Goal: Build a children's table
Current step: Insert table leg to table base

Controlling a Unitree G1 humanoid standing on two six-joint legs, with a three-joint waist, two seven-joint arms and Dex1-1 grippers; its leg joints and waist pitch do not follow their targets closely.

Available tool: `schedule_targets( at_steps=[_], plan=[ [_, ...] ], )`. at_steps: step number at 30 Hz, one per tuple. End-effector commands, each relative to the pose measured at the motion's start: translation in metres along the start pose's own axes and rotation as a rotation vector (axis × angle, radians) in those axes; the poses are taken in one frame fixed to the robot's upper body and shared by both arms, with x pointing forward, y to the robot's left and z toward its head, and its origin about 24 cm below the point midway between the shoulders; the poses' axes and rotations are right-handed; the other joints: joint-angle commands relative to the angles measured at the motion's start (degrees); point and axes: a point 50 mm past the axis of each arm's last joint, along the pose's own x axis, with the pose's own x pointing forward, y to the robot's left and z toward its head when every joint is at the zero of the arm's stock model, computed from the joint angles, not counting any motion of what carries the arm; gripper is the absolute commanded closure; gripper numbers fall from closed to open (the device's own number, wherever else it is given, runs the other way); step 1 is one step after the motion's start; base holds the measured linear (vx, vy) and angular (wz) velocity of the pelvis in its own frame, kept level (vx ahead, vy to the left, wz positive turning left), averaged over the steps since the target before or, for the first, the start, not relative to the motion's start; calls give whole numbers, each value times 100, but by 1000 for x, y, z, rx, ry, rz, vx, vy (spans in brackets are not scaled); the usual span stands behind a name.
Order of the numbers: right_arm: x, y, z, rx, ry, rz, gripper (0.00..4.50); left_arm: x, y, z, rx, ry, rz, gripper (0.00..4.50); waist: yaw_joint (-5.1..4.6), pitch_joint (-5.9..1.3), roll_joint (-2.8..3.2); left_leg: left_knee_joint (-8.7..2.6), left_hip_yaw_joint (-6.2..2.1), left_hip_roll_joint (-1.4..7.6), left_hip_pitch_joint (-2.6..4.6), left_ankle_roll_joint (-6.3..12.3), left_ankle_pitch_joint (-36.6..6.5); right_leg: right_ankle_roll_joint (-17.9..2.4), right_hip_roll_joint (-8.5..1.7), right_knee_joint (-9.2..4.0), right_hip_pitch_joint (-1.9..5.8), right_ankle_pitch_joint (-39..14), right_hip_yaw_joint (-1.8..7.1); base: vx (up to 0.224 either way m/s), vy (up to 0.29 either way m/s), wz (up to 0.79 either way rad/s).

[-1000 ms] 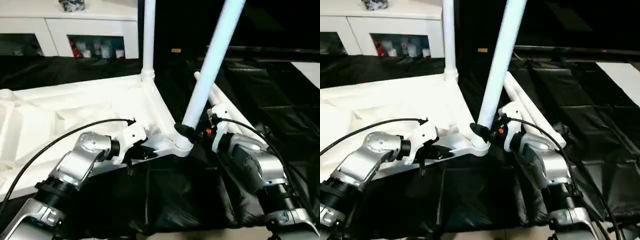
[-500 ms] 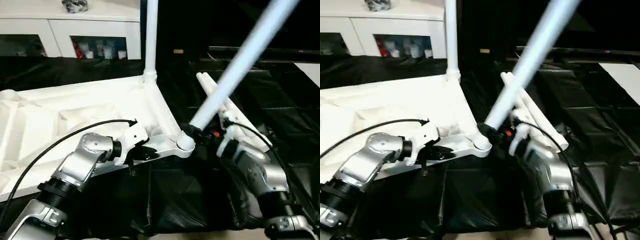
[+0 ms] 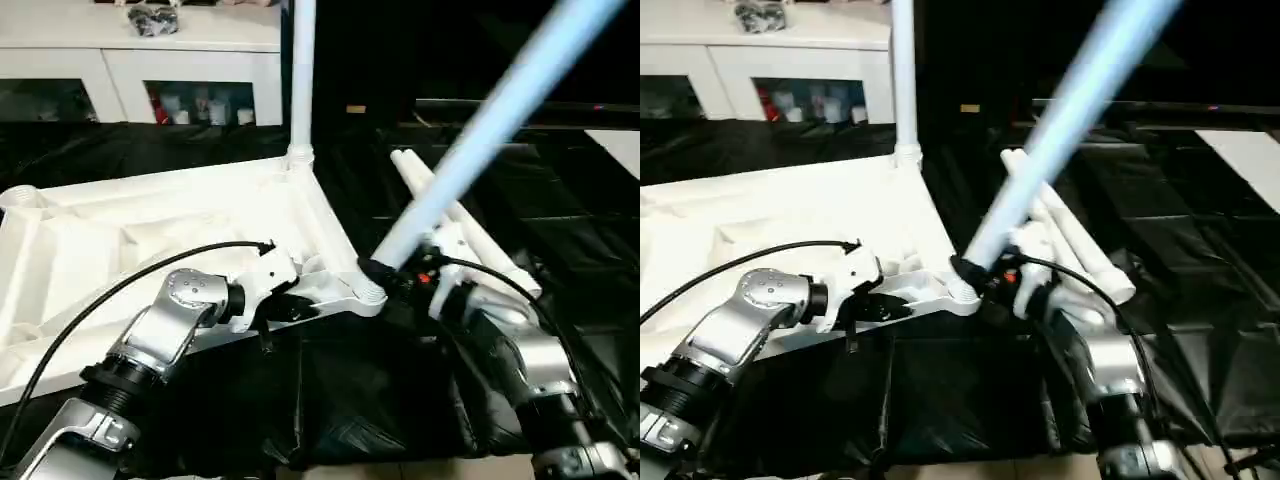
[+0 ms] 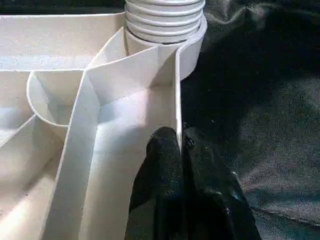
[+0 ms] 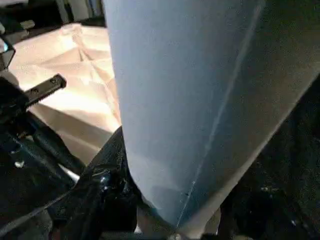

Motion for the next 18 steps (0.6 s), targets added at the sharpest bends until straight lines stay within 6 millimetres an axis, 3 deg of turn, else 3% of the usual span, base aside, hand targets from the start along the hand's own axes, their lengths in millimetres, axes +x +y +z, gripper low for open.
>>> schedule_targets(
  at_steps=[1,2,3,6,7,12,13,18],
  plan=[
    [-1,7,-34,52,187,54,262,-5,7,9,49,-2,21,450,-35,-245,18,-522,-324,401,223,-498,-2682,-851,-598,-680,-1,-2767,294,0,0,0],
    [0,7,-34,37,214,79,262,-5,7,9,55,4,14,450,-47,-245,-44,-525,-315,403,218,-493,-2681,-842,-591,-686,-4,-2769,292,0,0,0],
    [0,7,-35,33,227,92,262,-6,7,9,59,7,11,450,-39,-252,-12,-527,-325,405,235,-507,-2704,-853,-598,-671,-8,-2736,296,0,0,0],
    [-2,9,-37,29,262,143,262,-7,7,10,70,16,-4,450,-26,-262,-86,-524,-297,413,260,-476,-2644,-922,-589,-670,-24,-2483,309,0,0,0],
    [-2,10,-37,27,271,160,262,-7,7,10,74,19,-11,450,-13,-266,-57,-526,-285,417,266,-468,-2596,-942,-581,-664,-34,-2343,318,0,0,0],
    [-4,14,-39,11,290,231,262,-9,8,15,114,29,-68,450,-10,-270,-74,-563,-275,417,275,-487,-2629,-1031,-549,-632,-14,-1883,311,0,0,0],
    [-4,14,-39,6,293,256,262,-10,7,18,130,26,-103,450,-18,-205,-55,-586,-280,414,241,-473,-2615,-1068,-554,-632,-22,-1788,319,0,0,0],
    [-5,17,-38,-16,300,337,262,-12,7,26,166,33,-183,450,-18,-184,-67,-594,-269,416,265,-421,-2607,-1113,-552,-640,-8,-1717,328,0,0,0]
  ],
)
